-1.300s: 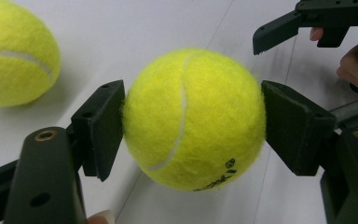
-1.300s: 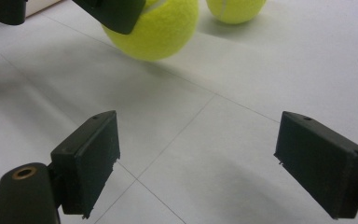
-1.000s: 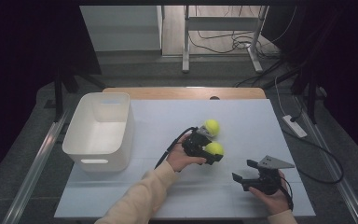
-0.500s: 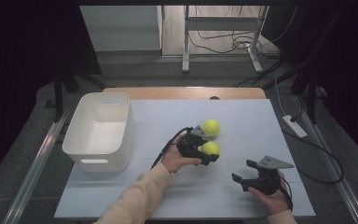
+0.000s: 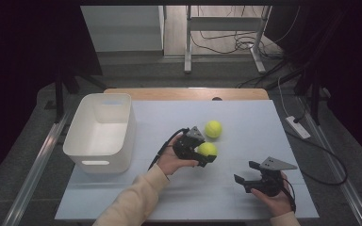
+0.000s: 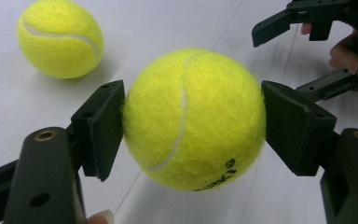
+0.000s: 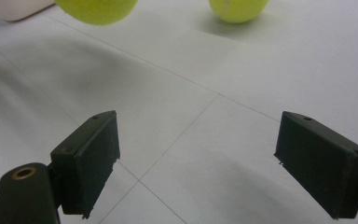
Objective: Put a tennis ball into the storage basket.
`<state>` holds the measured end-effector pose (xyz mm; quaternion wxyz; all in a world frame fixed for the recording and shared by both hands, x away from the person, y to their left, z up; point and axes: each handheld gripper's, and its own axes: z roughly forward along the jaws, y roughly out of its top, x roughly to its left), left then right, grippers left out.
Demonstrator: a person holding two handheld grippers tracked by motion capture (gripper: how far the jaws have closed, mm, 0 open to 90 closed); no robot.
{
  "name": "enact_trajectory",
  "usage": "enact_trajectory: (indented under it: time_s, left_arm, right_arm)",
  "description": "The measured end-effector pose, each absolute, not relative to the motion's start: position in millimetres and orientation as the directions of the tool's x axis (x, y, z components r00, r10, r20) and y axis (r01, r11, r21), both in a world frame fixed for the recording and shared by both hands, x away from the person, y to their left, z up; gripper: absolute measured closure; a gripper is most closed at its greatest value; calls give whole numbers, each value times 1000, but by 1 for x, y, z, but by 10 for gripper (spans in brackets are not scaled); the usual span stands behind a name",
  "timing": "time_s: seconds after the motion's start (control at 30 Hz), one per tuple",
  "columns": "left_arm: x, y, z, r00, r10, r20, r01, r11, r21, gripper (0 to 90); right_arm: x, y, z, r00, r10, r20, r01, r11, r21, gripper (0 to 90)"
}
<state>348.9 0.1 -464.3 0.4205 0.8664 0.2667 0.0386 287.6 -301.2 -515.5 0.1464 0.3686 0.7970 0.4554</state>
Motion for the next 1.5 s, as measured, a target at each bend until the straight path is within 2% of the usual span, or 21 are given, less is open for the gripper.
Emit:
enact_trajectory:
  time_s: [1.07,1.5]
  left_arm:
    - [335,67,-437,789,601,-125,433,-401,807,265]
    - [332,81,-430,759,642,-113,430,-362,827,265]
  right_arm:
    - [286,-296,-513,-690,715,112,451,303,840,133]
    - [286,-297,-514,-688,717,112,452,303,839,134]
